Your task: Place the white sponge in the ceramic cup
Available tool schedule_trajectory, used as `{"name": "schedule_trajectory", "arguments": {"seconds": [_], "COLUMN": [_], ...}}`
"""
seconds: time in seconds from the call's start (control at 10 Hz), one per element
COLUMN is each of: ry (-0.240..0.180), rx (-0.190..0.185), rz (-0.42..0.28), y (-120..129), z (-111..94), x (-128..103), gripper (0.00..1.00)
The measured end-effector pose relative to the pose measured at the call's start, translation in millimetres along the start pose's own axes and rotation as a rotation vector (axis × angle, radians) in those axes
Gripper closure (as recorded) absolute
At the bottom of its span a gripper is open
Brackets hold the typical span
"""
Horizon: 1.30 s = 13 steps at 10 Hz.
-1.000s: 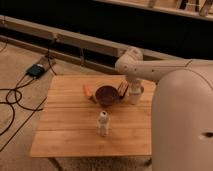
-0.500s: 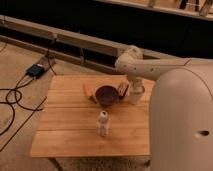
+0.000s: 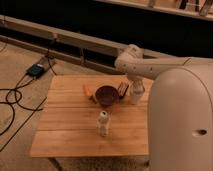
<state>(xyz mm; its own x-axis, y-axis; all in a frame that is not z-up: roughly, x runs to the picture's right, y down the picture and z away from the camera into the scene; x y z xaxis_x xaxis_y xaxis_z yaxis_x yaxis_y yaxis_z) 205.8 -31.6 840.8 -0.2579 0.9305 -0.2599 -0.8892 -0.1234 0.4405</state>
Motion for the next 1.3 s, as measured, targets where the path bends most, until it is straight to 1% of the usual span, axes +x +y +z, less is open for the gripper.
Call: {"name": "schedule_trajectory", "arguments": {"seconds": [0.4,0.6,0.7,0.8,0.9,1.0,1.3], "ry": [-0.016,-0.017,-0.017,-0.015,-0.013,-0.012,-0.006], "rx": [0.022,0.024,0.023,0.025,0.026,0.027,0.030], "rz": [-0.033,-0.046,-0.050,-0.053,-0.057,-0.057,-0.049], "y": [0.5,2.6,4.3,4.4,4.4,4.3,1.6], "z": [3.9,6.5,7.2,8.6,8.9,8.8,8.5], "x": [-11.4,-11.9,-11.5,-9.9,-7.8,-6.1,3.6], "gripper": [1.00,1.00,0.98,0.90,0.78,0.70,0.40]}}
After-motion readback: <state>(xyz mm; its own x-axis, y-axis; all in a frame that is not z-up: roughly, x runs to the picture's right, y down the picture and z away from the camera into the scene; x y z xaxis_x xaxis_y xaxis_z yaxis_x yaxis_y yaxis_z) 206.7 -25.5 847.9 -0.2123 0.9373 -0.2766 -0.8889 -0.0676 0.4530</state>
